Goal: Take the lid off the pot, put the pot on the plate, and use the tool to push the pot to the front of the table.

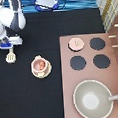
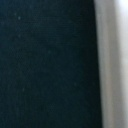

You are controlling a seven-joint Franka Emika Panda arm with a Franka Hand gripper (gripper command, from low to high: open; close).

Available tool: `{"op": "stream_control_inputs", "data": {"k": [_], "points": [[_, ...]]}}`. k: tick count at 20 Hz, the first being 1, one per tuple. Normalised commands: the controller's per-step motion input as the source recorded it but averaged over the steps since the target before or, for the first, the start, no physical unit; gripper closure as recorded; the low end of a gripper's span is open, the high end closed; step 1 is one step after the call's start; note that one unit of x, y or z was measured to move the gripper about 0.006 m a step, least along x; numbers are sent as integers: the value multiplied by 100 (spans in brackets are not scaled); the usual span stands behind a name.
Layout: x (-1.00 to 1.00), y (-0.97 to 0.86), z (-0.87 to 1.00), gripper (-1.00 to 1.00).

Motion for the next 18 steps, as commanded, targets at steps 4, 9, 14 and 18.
{"op": "stream_control_inputs", "data": {"k": [4, 9, 14, 18], "points": [[-20, 0, -7, 100], [-23, 0, 0, 100], [-23, 0, -4, 100], [-16, 3, 2, 100]]}}
